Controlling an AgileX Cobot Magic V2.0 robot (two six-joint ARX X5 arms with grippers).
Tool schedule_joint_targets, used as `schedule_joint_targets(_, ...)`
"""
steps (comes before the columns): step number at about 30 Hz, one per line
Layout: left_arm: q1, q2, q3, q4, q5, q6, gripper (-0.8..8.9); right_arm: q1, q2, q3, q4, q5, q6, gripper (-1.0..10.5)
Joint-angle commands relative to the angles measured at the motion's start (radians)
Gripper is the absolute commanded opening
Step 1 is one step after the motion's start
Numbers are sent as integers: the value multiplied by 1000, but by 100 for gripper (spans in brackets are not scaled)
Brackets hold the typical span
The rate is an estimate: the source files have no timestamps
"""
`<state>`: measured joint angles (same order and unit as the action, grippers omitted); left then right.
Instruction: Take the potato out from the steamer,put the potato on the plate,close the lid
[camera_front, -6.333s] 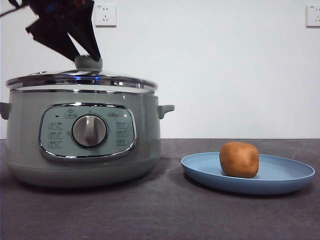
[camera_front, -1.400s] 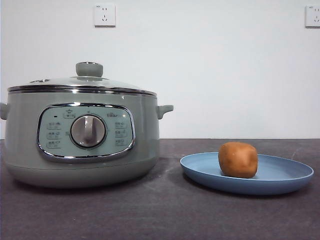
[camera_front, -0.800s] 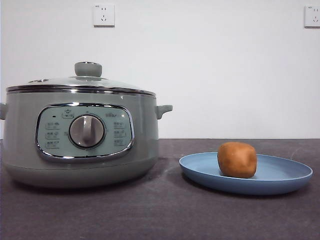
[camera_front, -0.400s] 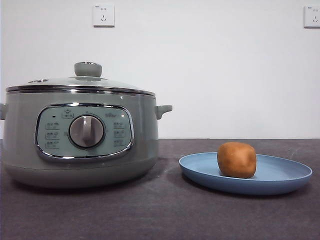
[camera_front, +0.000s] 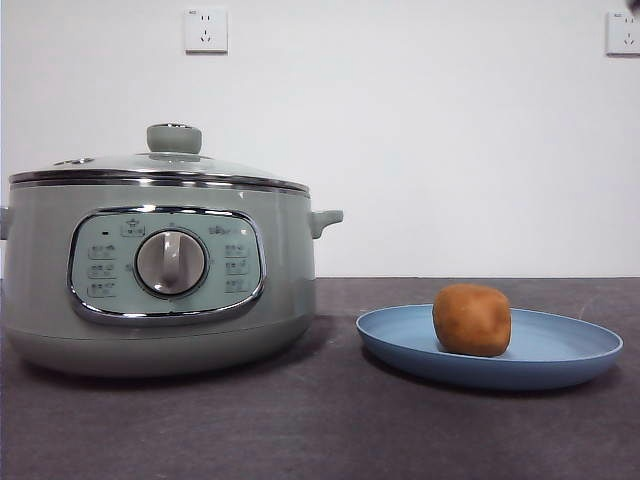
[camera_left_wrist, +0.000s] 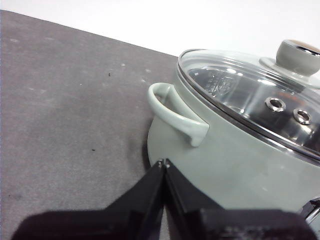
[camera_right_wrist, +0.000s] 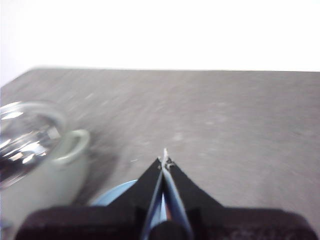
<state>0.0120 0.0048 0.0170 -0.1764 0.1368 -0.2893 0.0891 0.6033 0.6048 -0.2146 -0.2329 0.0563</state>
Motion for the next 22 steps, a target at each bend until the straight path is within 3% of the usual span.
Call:
schedule_joint_targets(1,2,-3,-13,1,-4,1,-4,-50,-111,-246,192,-1,90,-1)
schedule_joint_targets(4,2,-3,-13,1,-4,1,-4,-75,-225,-404,280,2,130,-1)
schedule_joint_targets(10,2,-3,-13,1,-4,1,-4,-78,-397,-554,277,3,132,-1)
schedule_joint_targets(22,2,-3,-13,1,-4,1,-4,-78,-592,-599,43,14,157,-1)
